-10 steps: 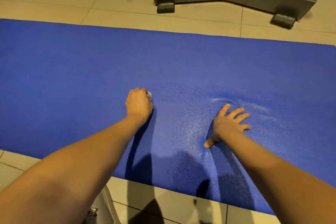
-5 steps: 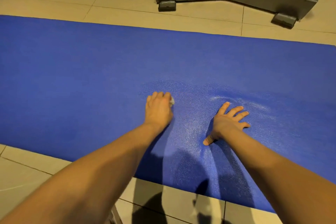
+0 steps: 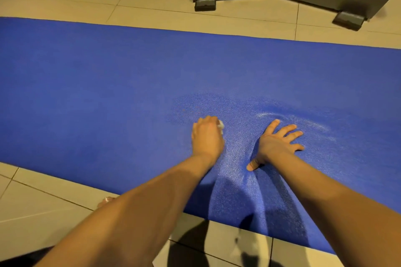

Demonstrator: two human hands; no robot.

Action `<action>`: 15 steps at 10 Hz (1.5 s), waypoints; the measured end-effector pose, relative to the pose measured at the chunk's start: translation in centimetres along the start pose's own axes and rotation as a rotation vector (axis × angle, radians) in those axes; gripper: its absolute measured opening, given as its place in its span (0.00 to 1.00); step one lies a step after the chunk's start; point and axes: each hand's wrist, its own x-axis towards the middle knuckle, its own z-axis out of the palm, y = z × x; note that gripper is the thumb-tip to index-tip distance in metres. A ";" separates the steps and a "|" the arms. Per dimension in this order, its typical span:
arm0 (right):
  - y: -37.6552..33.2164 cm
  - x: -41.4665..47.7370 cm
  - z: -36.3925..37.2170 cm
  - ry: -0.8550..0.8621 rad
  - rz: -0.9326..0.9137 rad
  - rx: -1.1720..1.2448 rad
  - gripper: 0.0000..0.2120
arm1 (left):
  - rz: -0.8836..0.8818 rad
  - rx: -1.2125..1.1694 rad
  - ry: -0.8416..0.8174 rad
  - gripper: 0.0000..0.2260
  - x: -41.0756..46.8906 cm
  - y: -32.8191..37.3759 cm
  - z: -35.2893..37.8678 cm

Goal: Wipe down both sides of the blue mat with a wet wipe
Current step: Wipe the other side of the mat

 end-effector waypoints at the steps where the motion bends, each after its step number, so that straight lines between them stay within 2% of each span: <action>1: 0.0 -0.1 -0.1 0.000 -0.001 0.005 0.83 | 0.141 0.036 -0.001 0.02 -0.6 0.9 0.8; 2: 0.0 0.1 0.0 -0.006 -0.006 -0.002 0.84 | 0.246 0.184 -0.002 0.02 -0.2 -1.8 -1.0; 3: 0.0 0.1 -0.1 -0.007 -0.003 -0.008 0.84 | 0.113 0.295 0.043 0.04 0.0 -6.2 -3.8; 4: -0.1 0.0 0.0 -0.010 0.008 -0.020 0.85 | -0.115 0.304 0.102 0.07 -0.4 -10.8 -6.0; 5: -0.1 -0.1 0.0 -0.014 0.015 -0.018 0.85 | -0.319 0.213 0.185 0.04 -0.8 -11.3 -5.7; 7: -0.2 -0.1 -0.1 -0.016 0.021 -0.011 0.84 | -0.188 0.101 0.130 0.06 -2.1 -4.9 -2.1; 9: -0.4 -0.1 -0.2 -0.022 0.037 -0.010 0.85 | 0.140 0.078 -0.044 0.06 -4.5 0.3 0.7; 10: -0.3 -0.4 -0.4 -0.022 0.031 -0.007 0.85 | 0.276 0.149 -0.068 0.04 -4.1 -1.2 -0.7; 11: -0.1 -0.6 -0.4 -0.022 0.014 -0.010 0.84 | 0.193 0.226 -0.031 0.06 -3.2 -5.1 -3.3; 12: 0.0 -0.7 -0.4 -0.017 0.002 -0.008 0.84 | -0.014 0.282 0.045 0.06 -2.7 -10.2 -6.0; 13: -0.1 -0.7 -0.4 -0.020 0.011 -0.012 0.85 | -0.208 0.219 0.127 0.06 -2.7 -12.9 -6.9; 14: -0.3 -0.5 -0.3 -0.019 0.028 -0.015 0.85 | -0.350 0.037 0.210 0.07 -3.3 -11.6 -5.6; 15: -0.5 -0.4 -0.2 -0.017 0.040 -0.011 0.85 | -0.298 -0.033 0.186 0.07 -4.7 -8.9 -3.5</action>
